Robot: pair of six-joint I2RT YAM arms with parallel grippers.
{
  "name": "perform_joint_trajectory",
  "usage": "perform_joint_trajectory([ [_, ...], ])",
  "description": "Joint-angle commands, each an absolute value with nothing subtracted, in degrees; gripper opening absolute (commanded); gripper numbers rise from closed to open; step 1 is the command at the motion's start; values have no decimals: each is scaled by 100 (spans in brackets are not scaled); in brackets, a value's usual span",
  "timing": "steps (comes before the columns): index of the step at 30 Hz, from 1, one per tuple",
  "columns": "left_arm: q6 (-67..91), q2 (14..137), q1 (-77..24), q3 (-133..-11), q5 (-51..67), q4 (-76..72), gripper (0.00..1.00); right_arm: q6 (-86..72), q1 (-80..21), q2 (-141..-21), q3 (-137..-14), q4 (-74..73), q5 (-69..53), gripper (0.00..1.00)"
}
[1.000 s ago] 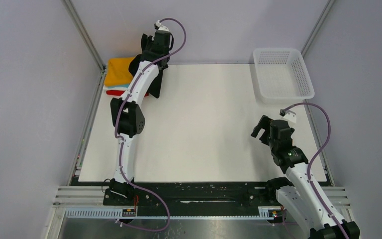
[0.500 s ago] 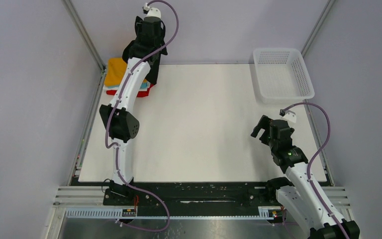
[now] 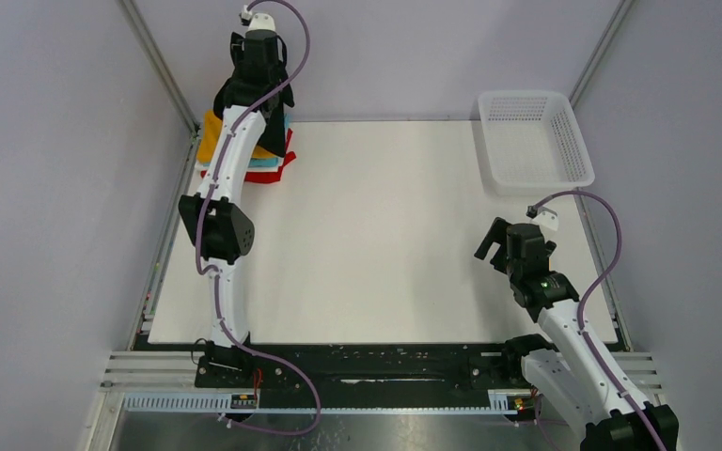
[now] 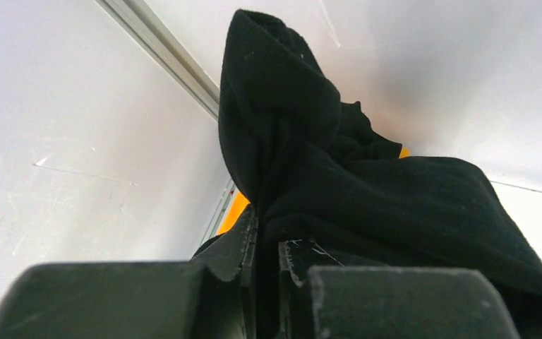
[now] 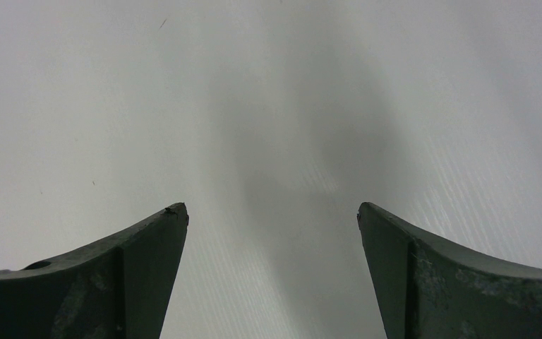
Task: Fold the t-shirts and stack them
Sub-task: Put the neatly folded tshirt into the corner of the board with the left arm
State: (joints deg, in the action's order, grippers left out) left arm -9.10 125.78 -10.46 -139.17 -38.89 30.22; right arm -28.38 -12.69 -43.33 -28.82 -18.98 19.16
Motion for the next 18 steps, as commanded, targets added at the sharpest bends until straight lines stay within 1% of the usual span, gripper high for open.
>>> perform_joint_trajectory([
  [1, -783, 12920, -804, -14229, -3818, 2594, 0, -2925, -1248, -4378, -3165, -1955, 2211, 99],
  [8, -634, 13496, -389, -14350, -3755, 2320, 0, -2942, -1248, -4437, -3189, -2003, 2245, 98],
  [13, -118, 13807, -22, -14479, -3523, 2149, 0, -2944, -1248, -4508, -3233, -2069, 2271, 99],
  [18, 433, 14113, 272, -14675, -3564, 1949, 22, -2961, -1248, -4609, -3282, -2143, 2265, 98],
])
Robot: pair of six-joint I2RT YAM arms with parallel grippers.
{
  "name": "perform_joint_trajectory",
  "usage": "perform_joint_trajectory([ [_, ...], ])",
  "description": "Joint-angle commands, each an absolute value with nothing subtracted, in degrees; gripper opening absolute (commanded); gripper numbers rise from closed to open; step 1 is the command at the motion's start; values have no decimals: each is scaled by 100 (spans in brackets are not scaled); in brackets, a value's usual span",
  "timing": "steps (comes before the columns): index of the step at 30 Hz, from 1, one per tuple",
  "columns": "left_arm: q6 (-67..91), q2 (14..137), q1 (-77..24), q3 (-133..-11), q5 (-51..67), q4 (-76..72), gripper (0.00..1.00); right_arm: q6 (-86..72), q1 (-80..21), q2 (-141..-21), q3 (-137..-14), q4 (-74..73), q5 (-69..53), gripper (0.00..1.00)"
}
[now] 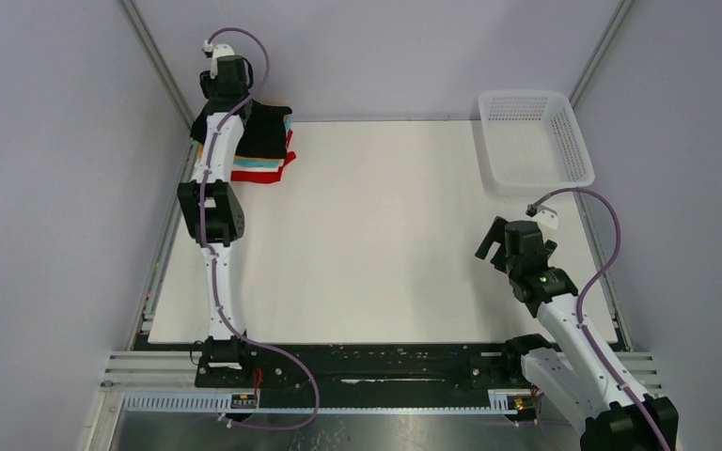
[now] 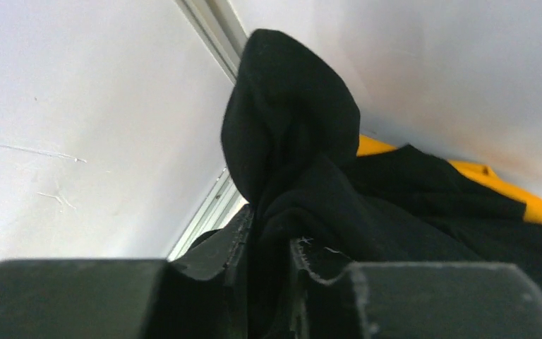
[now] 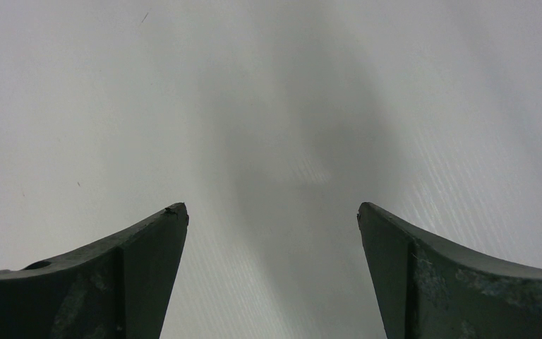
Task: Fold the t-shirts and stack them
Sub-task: Put the neatly folded tshirt into the corner of the board with the left arm
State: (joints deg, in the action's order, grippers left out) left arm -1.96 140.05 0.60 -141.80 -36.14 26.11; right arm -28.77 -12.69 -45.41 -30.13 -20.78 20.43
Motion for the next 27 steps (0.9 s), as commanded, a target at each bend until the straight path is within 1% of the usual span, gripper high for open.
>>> perform_joint_trajectory([
  [1, 574, 14134, 329, -14687, -3599, 1909, 22, -2962, -1248, -4628, -3288, -2160, 2269, 99],
  [3, 1045, 14163, 471, -14709, -3525, 1946, 24, -2966, -1249, -4675, -3311, -2198, 2267, 98],
  [4, 1287, 14174, 547, -14707, -3367, 1989, 31, -2970, -1249, -4699, -3325, -2223, 2263, 98],
  [5, 1467, 14187, 601, -14704, -3200, 2012, 44, -2961, -1248, -4717, -3337, -2241, 2256, 98],
  [6, 1613, 14208, 635, -14692, -3134, 2007, 53, -2962, -1255, -4736, -3363, -2260, 2253, 99],
  [8, 1776, 14296, 644, -14712, -3211, 1996, 62, -2941, -1250, -4759, -3403, -2319, 2250, 99],
  [9, 1883, 14331, 637, -14744, -3270, 2033, 70, -2930, -1248, -4762, -3409, -2338, 2258, 99],
  [10, 2045, 14342, 641, -14743, -3375, 2106, 82, -2927, -1248, -4759, -3408, -2347, 2271, 99],
  [12, 2296, 14311, 641, -14655, -3601, 2199, 97, -2918, -1253, -4757, -3393, -2362, 2282, 98],
  [13, 2433, 14312, 642, -14636, -3777, 2277, 99, -2918, -1249, -4755, -3393, -2356, 2287, 99],
  [16, 2736, 14276, 650, -14520, -4059, 2388, 99, -2918, -1248, -4764, -3384, -2351, 2292, 99],
  [22, 3133, 14453, 696, -14445, -3758, 2499, 99, -2902, -1246, -4841, -3368, -2330, 2236, 99],
  [27, 3378, 14556, 768, -14255, -3004, 2375, 99, -2900, -1248, -4867, -3357, -2320, 2186, 98],
])
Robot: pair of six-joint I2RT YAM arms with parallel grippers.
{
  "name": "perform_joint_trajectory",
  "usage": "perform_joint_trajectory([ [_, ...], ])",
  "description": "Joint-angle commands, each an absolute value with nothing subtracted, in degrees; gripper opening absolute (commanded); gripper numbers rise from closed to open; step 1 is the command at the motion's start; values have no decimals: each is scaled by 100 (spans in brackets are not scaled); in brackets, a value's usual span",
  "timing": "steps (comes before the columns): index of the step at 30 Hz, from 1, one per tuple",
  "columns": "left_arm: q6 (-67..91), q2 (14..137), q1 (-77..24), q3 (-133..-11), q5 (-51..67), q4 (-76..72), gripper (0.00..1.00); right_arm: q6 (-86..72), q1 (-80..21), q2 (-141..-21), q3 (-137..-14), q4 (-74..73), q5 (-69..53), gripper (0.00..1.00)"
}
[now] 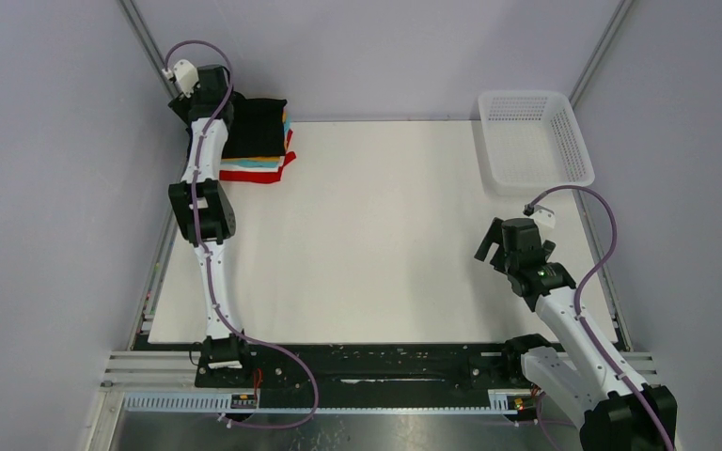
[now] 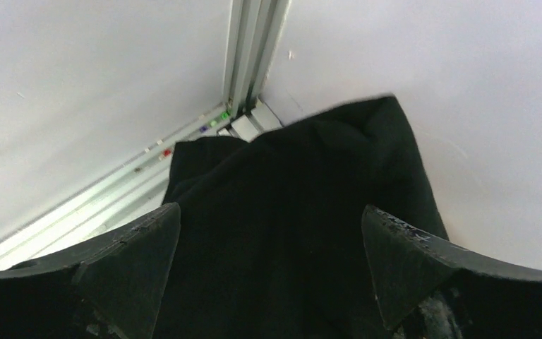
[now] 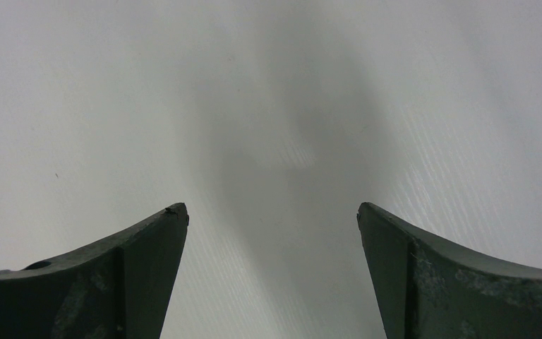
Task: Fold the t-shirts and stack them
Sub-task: Put the neatly folded tshirt into the corner of the board with the left arm, then reset both arms
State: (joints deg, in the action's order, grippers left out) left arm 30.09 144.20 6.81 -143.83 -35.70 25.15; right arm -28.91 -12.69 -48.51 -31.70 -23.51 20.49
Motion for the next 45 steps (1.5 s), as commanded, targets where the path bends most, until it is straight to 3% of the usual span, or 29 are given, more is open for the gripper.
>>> perform_joint_trajectory([
  [1, 3457, 14574, 773, -14243, -2983, 2399, 99, -2905, -1248, -4862, -3349, -2306, 2179, 98],
  [14, 3808, 14467, 826, -13747, -2874, 2376, 99, -2896, -1248, -4960, -3351, -2277, 2069, 98],
  [17, 3743, 14198, 822, -13421, -2344, 2091, 99, -2900, -1253, -4955, -3357, -2257, 2040, 98],
  [21, 3678, 13635, 678, -13142, -2378, 2025, 99, -2902, -1248, -4937, -3362, -2243, 1969, 99],
  [30, 2309, 11683, -110, -12145, -3999, 1271, 99, -2945, -1250, -4817, -3276, -2209, 1731, 99],
  [34, 2211, 10935, -289, -11945, -3629, 1827, 99, -2953, -1249, -4574, -3257, -2264, 1751, 98],
  [38, 2841, 9431, -358, -10583, -2659, 2363, 99, -3046, -1254, -4244, -3137, -2229, 1825, 98],
  [41, 3213, 8118, -455, -8472, -1386, 1943, 99, -3091, -1245, -3998, -2969, -2142, 1801, 99],
  [45, 3958, 6573, -915, -6018, -1194, 1707, 99, -3134, -1250, -3759, -2801, -2097, 1692, 98],
])
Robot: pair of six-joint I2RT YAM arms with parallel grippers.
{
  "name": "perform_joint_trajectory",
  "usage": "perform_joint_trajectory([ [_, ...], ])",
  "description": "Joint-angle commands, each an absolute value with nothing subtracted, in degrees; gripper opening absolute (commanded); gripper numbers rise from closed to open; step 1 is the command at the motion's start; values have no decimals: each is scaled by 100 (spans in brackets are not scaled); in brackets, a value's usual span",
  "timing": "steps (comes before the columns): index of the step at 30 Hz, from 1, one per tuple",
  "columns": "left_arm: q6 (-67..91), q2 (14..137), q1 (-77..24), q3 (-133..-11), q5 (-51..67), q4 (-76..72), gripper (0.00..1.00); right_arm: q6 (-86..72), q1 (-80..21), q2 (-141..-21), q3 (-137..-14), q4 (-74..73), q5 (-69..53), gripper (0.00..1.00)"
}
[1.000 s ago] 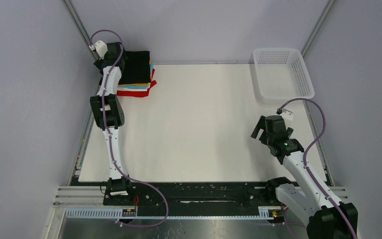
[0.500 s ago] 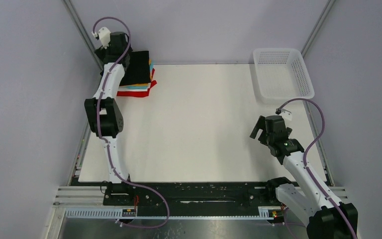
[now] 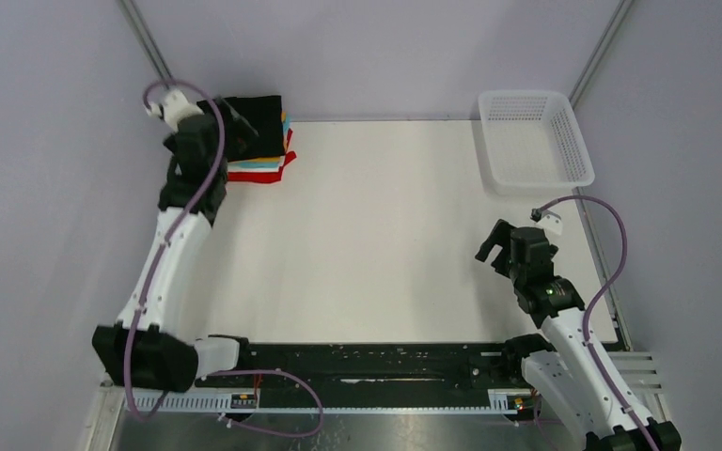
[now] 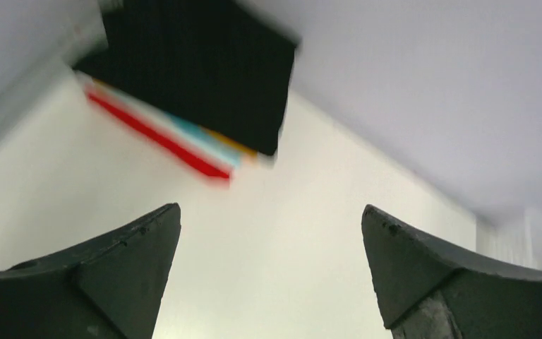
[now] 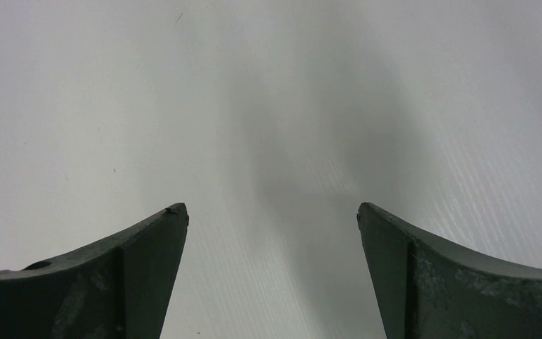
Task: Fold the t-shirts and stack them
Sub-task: Reset both arms
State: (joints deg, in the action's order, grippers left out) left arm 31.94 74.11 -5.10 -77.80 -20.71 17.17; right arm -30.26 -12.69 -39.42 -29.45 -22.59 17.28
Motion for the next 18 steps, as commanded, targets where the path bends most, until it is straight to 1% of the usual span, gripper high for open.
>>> perform_joint_trajectory([
  [1, 4065, 6263, -1045, -5544, -1160, 1655, 99, -3121, -1248, -3720, -2774, -2114, 1673, 98],
  [4, 4361, 5560, -1307, -4363, -1222, 1671, 99, -3223, -1253, -3636, -2682, -2165, 1753, 98],
  [6, 4340, 5356, -1317, -4036, -1450, 1781, 99, -3309, -1248, -3597, -2617, -2154, 1787, 98],
  [8, 4619, 5335, -1318, -4075, -1886, 2310, 99, -3364, -1248, -3559, -2558, -2130, 1781, 98],
  [13, 4448, 5356, -1318, -4141, -1719, 2295, 99, -3421, -1249, -3349, -2372, -2125, 1980, 98],
  [18, 4425, 5329, -1316, -4090, -1921, 2308, 99, -3418, -1251, -3134, -2217, -2038, 1904, 99],
])
